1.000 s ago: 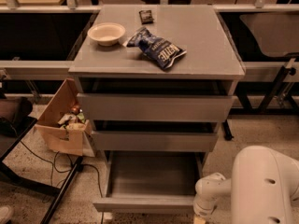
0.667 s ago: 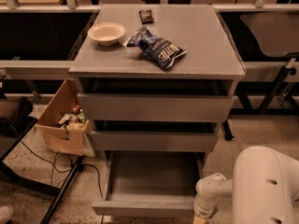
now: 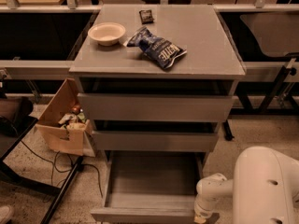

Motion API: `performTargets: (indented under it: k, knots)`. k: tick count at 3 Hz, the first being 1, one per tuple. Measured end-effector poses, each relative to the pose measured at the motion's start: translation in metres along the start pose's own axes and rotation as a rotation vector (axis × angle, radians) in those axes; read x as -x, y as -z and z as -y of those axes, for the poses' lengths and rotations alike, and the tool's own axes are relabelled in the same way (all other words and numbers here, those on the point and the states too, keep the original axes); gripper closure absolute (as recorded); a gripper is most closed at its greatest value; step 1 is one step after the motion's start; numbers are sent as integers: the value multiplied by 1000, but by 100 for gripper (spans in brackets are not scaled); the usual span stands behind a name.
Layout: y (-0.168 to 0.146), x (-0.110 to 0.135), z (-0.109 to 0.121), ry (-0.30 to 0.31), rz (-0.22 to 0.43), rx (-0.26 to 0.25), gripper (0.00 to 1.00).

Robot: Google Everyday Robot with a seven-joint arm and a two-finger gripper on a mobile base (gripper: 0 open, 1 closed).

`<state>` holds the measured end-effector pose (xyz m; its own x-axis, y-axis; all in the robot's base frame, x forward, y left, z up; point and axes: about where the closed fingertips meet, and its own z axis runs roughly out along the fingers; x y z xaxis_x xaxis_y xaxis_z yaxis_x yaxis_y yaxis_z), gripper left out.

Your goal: Open bottom drawer

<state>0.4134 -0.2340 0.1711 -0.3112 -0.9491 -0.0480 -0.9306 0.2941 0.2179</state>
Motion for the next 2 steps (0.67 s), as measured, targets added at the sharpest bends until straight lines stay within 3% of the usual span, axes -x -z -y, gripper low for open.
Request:
performTargets:
  k: [2]
  knots:
    - [5, 0, -8, -25, 27, -10, 100]
